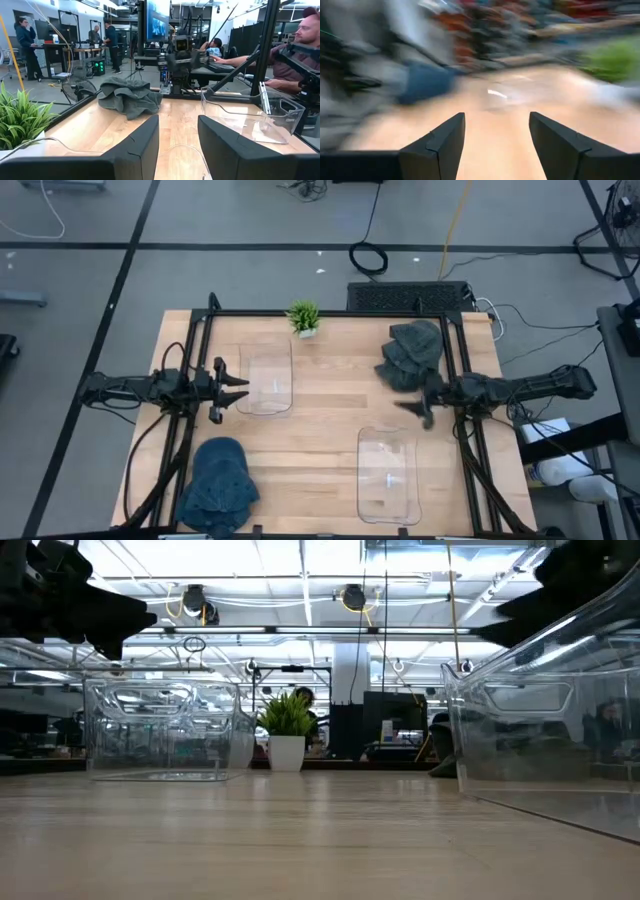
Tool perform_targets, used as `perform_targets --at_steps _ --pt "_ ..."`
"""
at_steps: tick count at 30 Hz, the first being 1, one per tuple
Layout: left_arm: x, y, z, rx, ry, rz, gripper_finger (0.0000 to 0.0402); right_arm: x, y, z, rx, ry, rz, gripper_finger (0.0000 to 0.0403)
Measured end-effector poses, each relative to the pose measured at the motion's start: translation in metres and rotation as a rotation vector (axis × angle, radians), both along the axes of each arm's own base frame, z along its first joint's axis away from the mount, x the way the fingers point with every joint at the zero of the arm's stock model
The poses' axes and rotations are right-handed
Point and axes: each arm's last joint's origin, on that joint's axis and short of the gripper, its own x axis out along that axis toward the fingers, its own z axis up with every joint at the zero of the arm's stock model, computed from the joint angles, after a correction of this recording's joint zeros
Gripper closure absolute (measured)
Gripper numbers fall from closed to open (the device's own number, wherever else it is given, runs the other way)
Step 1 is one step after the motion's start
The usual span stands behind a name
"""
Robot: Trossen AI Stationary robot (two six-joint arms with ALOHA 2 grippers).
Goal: Pick & Place hat
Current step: Put the black cap into the top transparent bin
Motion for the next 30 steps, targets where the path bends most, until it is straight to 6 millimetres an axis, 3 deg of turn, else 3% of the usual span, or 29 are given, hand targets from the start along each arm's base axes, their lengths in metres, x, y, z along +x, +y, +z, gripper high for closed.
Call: perform_targets --at_steps 4,7,9,12,18,23,30 --pt "0.0 0.0 0.0 0.0 0.0 -0.001 0.0256 0.01 -0.006 0.015 -0.158 0.315 -0.409 0.019" --pt "0.0 0.0 0.0 0.0 0.0 -0.001 0.0256 0.024 -0.006 0.027 -0.258 0.467 -0.541 0.019" --pt "0.0 0.0 0.0 0.0 0.0 0.0 0.0256 0.036 -0.006 0.029 -0.328 0.548 -0.598 0.019" --pt "0.0 0.0 0.0 0.0 0.0 0.0 0.0256 0.053 -0.008 0.016 -0.462 0.738 -0.61 0.019" --pt "0.0 0.0 0.0 0.0 0.0 0.0 0.0256 0.07 -0.022 -0.004 -0.538 0.956 -0.643 0.019" --pt "0.0 0.0 0.0 0.0 0.0 0.001 0.0256 0.061 -0.038 -0.005 -0.432 1.001 -0.734 0.019" --pt "0.0 0.0 0.0 0.0 0.0 0.002 0.0256 0.043 -0.047 0.0 -0.15 1.015 -0.712 0.019"
